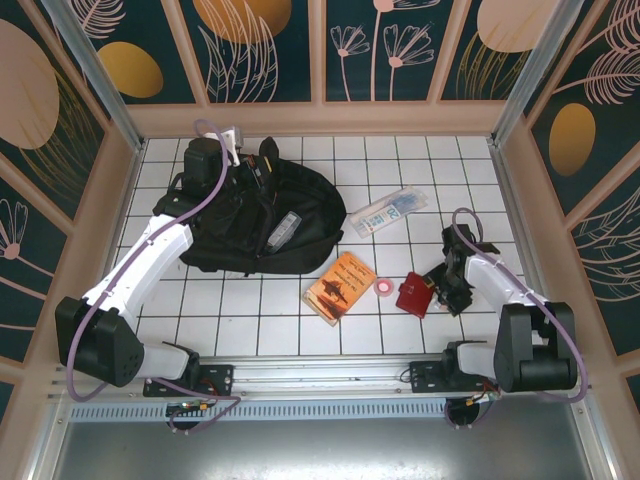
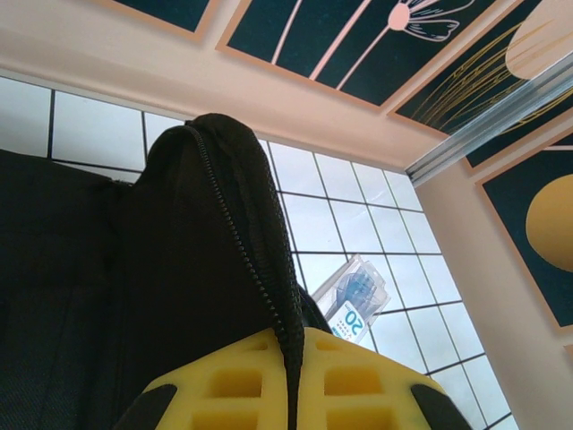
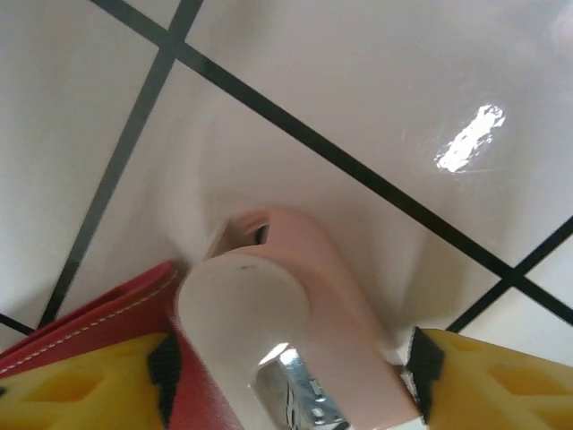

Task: Pack the student bag
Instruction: Pick up the loose stationery from the bottom-right of the table.

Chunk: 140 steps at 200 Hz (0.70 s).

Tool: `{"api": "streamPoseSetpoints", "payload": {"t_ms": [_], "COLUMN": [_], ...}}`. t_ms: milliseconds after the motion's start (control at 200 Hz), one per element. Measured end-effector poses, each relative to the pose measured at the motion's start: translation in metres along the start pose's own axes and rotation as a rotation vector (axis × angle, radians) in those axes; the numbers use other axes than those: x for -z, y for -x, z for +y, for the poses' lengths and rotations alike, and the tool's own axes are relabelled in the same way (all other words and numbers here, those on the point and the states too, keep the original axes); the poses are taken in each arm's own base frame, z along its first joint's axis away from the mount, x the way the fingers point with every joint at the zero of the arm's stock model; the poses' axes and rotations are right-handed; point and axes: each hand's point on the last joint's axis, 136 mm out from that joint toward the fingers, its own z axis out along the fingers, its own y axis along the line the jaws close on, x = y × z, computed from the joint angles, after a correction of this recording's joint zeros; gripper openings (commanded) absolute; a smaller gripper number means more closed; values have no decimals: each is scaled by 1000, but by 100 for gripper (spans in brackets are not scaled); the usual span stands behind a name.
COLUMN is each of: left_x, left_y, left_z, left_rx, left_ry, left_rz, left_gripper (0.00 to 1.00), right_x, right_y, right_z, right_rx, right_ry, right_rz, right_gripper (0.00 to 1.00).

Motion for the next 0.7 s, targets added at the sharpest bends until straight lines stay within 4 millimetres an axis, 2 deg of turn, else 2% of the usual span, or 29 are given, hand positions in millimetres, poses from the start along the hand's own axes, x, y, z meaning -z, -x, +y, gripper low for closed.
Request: {"api": "streamPoseSetpoints", "payload": {"t_ms": [220,360,560,701], "left_x": [0,-1,-1,-1], "left_y": [-1,-1,-1,-1], "left_z": [1,0,0,0], "left_rx": [0,0,0,0], "left_ry": [1,-4,-6,-6], "left_rz": [1,1,2,2], "left_gripper": [0,0,0,0], "right_x": [0,1,7,31], "right_y": [0,1,5,16], "right_z": [3,2,0,7], "right_rx": [-10,-16,-16,-12], "right_ry": [34,38,39,79], "right_rz": [-10,-18,-52,-122], "right_gripper": [44,37,36,33]}}
